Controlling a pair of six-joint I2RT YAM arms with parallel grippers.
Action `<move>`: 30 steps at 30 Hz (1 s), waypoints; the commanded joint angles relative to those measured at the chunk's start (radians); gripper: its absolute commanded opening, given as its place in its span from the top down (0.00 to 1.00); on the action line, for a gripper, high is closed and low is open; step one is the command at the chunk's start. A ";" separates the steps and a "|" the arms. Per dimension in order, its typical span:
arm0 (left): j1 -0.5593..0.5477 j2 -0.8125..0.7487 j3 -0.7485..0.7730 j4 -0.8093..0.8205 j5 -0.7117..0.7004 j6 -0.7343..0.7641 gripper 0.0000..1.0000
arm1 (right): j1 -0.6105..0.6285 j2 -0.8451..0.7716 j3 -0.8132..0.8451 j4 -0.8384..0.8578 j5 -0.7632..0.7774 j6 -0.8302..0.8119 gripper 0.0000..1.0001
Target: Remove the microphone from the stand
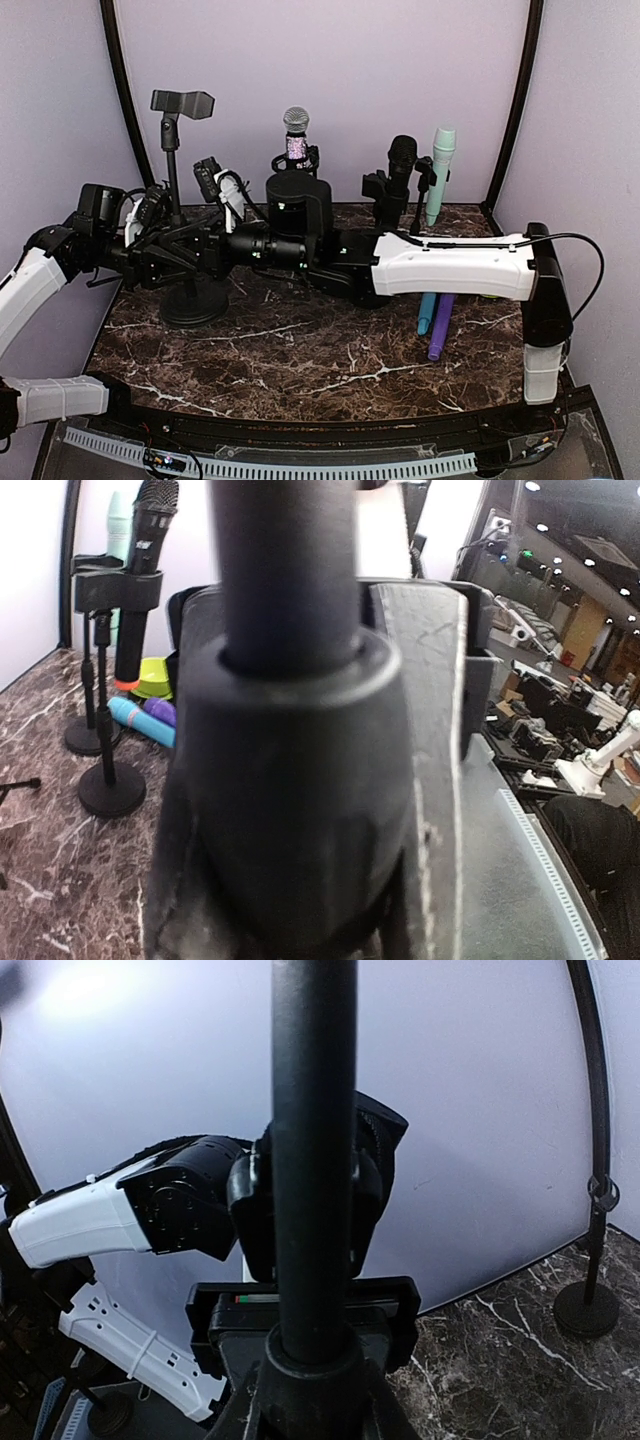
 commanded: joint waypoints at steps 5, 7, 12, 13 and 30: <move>0.010 -0.005 0.028 -0.175 -0.344 0.201 0.01 | -0.007 0.030 0.010 0.049 0.264 -0.143 1.00; 0.054 0.017 0.032 -0.235 -0.404 0.230 0.01 | -0.012 0.056 -0.002 0.069 0.319 -0.182 1.00; 0.212 0.033 0.042 -0.301 -0.415 0.286 0.01 | -0.026 0.173 -0.034 0.219 0.397 -0.258 1.00; 0.218 0.026 0.046 -0.299 -0.435 0.298 0.01 | -0.027 0.206 -0.012 0.248 0.426 -0.297 1.00; 0.330 0.052 0.205 -0.281 -0.516 0.317 0.05 | -0.063 0.729 0.371 0.563 0.590 -0.393 0.80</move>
